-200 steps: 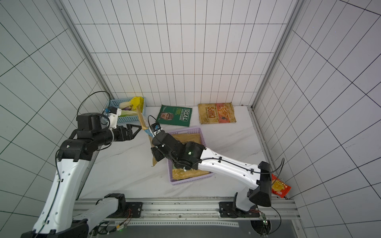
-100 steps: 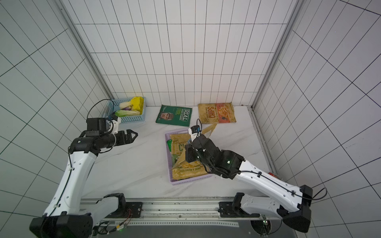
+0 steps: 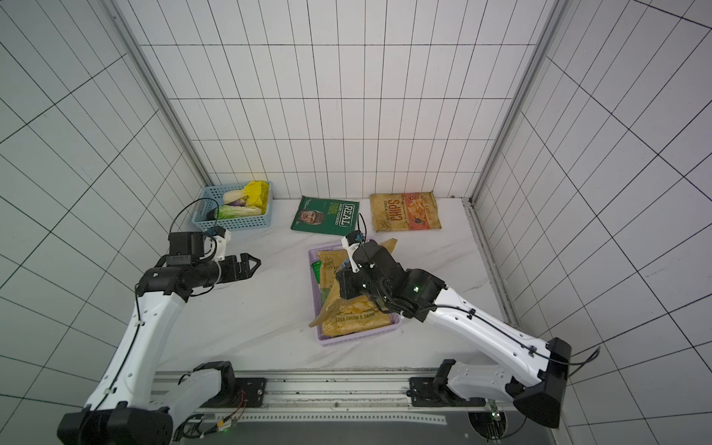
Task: Put the potato chips into the basket
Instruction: Place the potato chip in the basket.
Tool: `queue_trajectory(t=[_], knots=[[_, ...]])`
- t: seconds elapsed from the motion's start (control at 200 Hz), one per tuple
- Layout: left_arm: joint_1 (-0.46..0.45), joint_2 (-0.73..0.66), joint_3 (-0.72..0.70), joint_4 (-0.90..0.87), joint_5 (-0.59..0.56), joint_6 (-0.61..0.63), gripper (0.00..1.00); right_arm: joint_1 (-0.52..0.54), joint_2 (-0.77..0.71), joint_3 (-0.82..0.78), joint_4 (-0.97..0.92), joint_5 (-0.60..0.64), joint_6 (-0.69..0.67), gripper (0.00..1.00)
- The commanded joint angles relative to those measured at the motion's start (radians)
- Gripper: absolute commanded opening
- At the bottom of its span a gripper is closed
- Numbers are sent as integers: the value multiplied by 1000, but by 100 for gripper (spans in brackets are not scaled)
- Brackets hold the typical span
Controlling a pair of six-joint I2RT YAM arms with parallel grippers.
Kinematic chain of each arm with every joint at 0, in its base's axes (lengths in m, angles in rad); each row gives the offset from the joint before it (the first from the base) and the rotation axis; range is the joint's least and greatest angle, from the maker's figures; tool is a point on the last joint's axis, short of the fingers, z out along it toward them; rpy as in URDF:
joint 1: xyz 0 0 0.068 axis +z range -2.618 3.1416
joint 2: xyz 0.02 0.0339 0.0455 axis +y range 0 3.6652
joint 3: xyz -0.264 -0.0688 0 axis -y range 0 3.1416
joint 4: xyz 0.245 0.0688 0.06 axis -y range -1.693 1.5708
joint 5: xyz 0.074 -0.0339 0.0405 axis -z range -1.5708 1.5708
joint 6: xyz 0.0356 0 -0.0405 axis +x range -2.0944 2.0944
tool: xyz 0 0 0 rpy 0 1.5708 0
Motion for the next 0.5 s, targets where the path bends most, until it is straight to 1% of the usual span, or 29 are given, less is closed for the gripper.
queue_trajectory(t=[0.0, 0.13, 0.275, 0.38, 0.495], knots=[[3, -11, -18, 42, 3, 4, 98, -39, 69, 123, 29, -133, -45, 2], [4, -9, -26, 47, -7, 5, 98, -48, 150, 218, 14, -194, -56, 2], [3, -12, -32, 50, 0, 6, 98, -70, 173, 233, 14, -230, -81, 3], [3, -9, -35, 53, 10, 7, 98, -127, 208, 278, 24, -333, -87, 3], [3, -6, -36, 53, 12, 9, 98, -164, 276, 382, 24, -424, -82, 3]])
